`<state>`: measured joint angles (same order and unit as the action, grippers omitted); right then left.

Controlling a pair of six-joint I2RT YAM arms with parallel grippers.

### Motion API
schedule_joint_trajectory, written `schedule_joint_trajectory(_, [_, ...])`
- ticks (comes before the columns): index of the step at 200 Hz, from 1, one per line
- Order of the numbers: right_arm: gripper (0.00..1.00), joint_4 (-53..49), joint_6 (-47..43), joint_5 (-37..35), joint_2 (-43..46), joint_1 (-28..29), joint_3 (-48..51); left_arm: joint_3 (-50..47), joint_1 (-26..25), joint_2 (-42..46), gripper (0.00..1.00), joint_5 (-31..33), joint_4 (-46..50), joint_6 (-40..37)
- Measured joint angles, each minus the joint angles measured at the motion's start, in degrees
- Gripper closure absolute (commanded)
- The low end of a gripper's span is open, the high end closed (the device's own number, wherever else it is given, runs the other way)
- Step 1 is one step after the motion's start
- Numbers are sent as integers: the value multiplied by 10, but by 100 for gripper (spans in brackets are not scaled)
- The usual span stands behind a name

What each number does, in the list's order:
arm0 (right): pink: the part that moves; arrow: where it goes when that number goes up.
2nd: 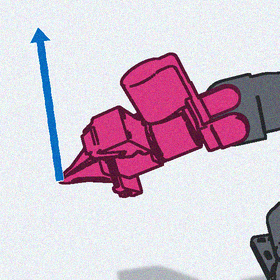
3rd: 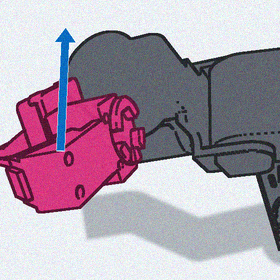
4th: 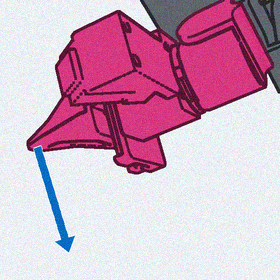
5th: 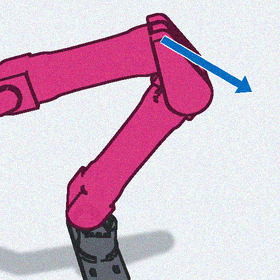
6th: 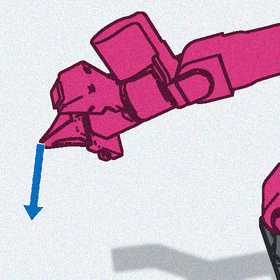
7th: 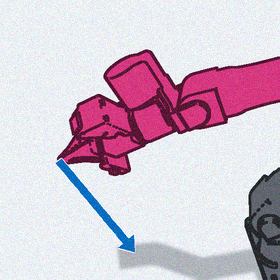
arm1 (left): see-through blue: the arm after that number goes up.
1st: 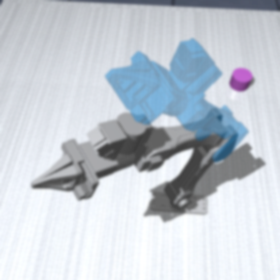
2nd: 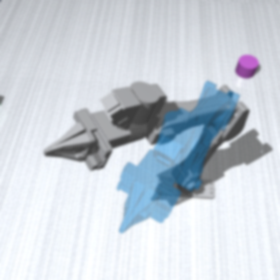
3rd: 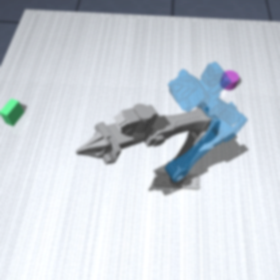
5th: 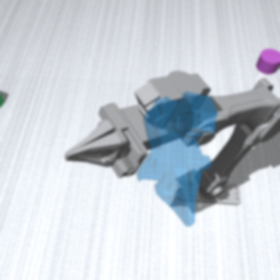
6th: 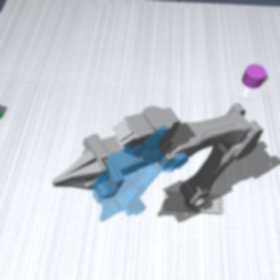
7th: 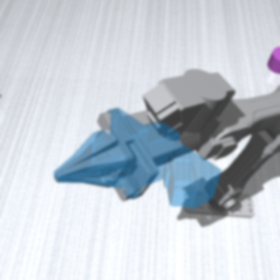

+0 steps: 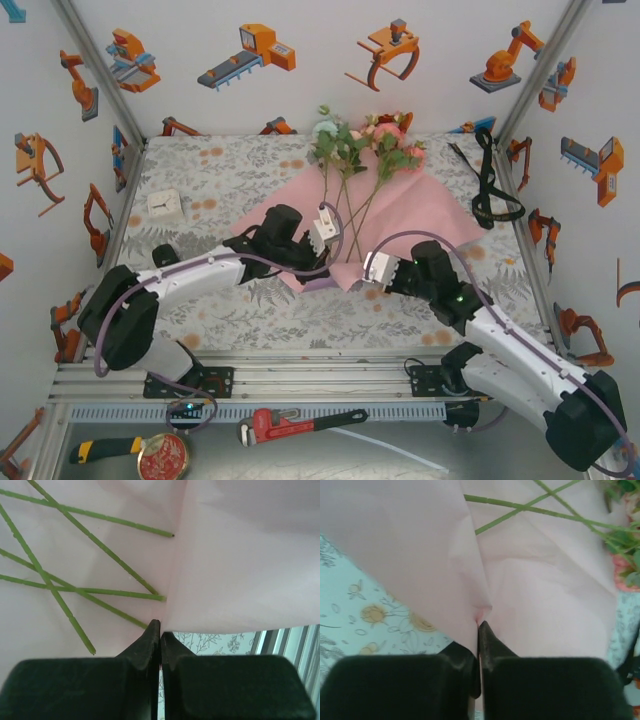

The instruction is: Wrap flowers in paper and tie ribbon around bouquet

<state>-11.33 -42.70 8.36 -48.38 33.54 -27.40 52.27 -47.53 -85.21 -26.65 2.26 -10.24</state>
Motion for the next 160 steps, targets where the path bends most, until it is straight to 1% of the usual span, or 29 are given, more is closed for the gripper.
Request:
schedule_joint_trajectory(9, [100, -12, 7, 9, -7, 0, 0, 0, 0, 2, 75, -4, 9, -8])
schedule_joint_trajectory(19, [100, -25, 12, 22, -20, 0, -2, 0, 0, 6, 60, -9, 23, -20])
schedule_joint_trajectory(24, [100, -33, 13, 28, -27, 0, -3, 0, 0, 9, 55, -12, 30, -23])
schedule_joint_trajectory(37, [100, -58, 16, 43, -50, 0, -12, -2, 0, 18, 51, -20, 49, -39])
schedule_joint_trajectory(40, [98, -64, 18, 47, -57, 0, -16, -3, 0, 21, 50, -21, 53, -43])
schedule_joint_trajectory(48, [91, -83, 23, 55, -73, 0, -26, -6, 0, 29, 41, -27, 67, -49])
schedule_joint_trajectory(58, [78, -107, 28, 63, -90, 0, -42, -12, 0, 40, 35, -32, 78, -54])
schedule_joint_trajectory(66, [72, -126, 35, 69, -98, 0, -54, -20, 0, 52, 33, -35, 86, -58])
schedule_joint_trajectory(73, [72, -138, 39, 76, -99, 0, -60, -27, 0, 59, 33, -36, 90, -59])
schedule_joint_trajectory(75, [72, -141, 40, 79, -99, 0, -62, -29, 0, 61, 30, -36, 91, -59])
schedule_joint_trajectory(82, [72, -151, 44, 89, -96, 0, -66, -36, 0, 66, 27, -38, 93, -60])
schedule_joint_trajectory(97, [74, -160, 57, 111, -87, 0, -68, -44, 0, 65, 26, -43, 94, -60])
schedule_joint_trajectory(127, [77, -162, 98, 162, -78, 0, -68, -44, -1, 21, 26, -60, 84, -55])
schedule_joint_trajectory(140, [79, -164, 114, 172, -75, 0, -68, -44, -2, -5, 27, -64, 69, -43])
schedule_joint_trajectory(160, [79, -164, 135, 176, -57, -2, -68, -49, -5, -24, 27, -66, 42, -23])
